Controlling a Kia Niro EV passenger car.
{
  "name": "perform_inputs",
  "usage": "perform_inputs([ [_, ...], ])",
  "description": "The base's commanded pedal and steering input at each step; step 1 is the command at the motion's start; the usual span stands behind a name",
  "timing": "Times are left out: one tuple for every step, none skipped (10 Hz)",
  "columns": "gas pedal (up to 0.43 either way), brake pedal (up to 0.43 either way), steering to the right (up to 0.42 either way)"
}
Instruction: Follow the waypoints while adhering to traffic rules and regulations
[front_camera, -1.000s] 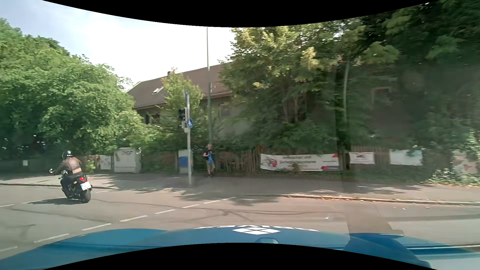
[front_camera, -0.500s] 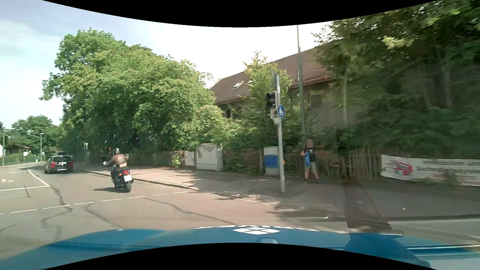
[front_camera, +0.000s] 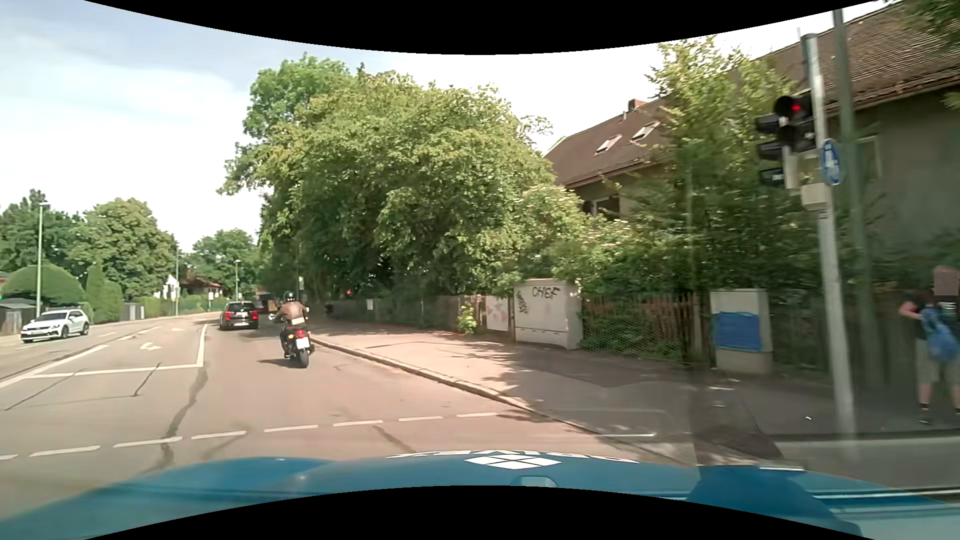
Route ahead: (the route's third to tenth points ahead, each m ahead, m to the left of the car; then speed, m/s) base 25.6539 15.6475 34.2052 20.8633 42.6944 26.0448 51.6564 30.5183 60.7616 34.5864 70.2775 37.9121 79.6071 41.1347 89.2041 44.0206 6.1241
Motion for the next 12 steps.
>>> perform_inputs([
  [0.228, 0.000, -0.296],
  [0.228, 0.000, -0.296],
  [0.228, 0.000, -0.295],
  [0.228, 0.000, -0.290],
  [0.228, 0.000, -0.288],
  [0.228, 0.000, -0.286],
  [0.228, 0.000, -0.284],
  [0.228, 0.000, -0.278],
  [0.228, 0.000, -0.261],
  [0.228, 0.000, -0.230],
  [0.228, 0.000, -0.196],
  [0.240, 0.000, -0.148],
])
